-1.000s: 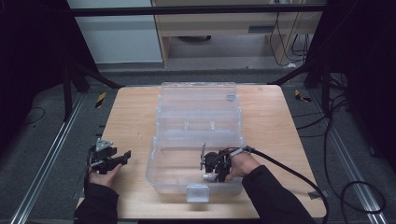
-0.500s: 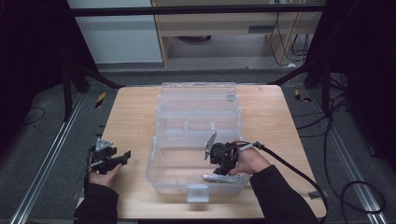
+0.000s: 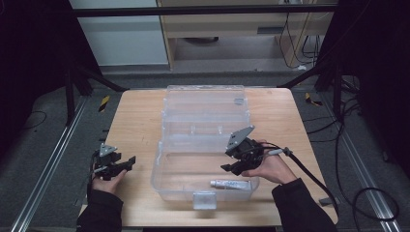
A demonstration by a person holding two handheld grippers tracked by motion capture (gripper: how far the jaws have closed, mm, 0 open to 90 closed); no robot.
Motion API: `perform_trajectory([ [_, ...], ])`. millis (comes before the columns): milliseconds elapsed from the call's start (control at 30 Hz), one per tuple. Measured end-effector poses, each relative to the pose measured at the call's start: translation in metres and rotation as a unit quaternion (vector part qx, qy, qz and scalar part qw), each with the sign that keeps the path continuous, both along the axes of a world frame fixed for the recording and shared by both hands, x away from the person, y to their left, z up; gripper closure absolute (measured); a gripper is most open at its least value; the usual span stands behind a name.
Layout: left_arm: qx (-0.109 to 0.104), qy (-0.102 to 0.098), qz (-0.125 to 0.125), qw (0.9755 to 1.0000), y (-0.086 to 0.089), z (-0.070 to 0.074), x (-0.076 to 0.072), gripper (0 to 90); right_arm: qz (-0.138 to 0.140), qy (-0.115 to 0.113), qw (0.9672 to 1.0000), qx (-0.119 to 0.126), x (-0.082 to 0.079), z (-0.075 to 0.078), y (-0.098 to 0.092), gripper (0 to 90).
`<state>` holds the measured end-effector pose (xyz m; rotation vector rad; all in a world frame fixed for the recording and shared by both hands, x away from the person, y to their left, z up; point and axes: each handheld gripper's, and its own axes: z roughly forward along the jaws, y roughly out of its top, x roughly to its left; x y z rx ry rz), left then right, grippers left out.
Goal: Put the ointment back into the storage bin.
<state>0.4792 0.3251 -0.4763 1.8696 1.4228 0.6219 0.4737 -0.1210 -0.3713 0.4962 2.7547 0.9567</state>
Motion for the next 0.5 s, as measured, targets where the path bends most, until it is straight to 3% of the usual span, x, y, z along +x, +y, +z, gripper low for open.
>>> perform_trajectory([
  [100,-0.001,0.000,0.001,1.0000,0.000,0.000,0.000,35.2,-0.025,-0.010,0.9987,0.044,-0.003,0.006,-0.014,46.9],
  [200,0.000,-0.001,0.000,1.0000,0.000,0.000,0.000,35.2,-0.046,-0.024,0.9960,0.073,-0.006,0.010,-0.026,46.9],
  [267,0.000,0.000,0.000,1.0000,0.000,0.000,0.000,35.2,-0.051,-0.027,0.9950,0.082,-0.007,0.010,-0.029,47.0],
  [300,0.000,0.000,0.000,1.0000,0.000,0.000,0.000,35.3,-0.069,-0.037,0.9918,0.101,-0.009,0.012,-0.038,46.6],
  [367,0.000,-0.001,0.001,1.0000,0.000,0.000,0.000,35.3,-0.076,-0.041,0.9907,0.105,-0.010,0.012,-0.042,46.7],
  [400,0.000,-0.001,0.001,1.0000,0.000,0.000,0.000,35.3,-0.085,-0.046,0.9886,0.115,-0.010,0.012,-0.047,46.6],
  [433,0.000,-0.001,0.001,1.0000,0.000,0.000,0.000,35.5,-0.112,-0.058,0.9831,0.133,-0.012,0.012,-0.059,45.0],
  [467,0.000,-0.001,0.001,1.0000,0.000,0.000,0.000,35.7,-0.112,-0.058,0.9831,0.133,-0.012,0.012,-0.059,45.0],
  [500,-0.001,0.000,0.000,1.0000,-0.001,0.000,0.000,36.1,-0.136,-0.067,0.9772,0.149,-0.012,0.010,-0.069,44.2],
])
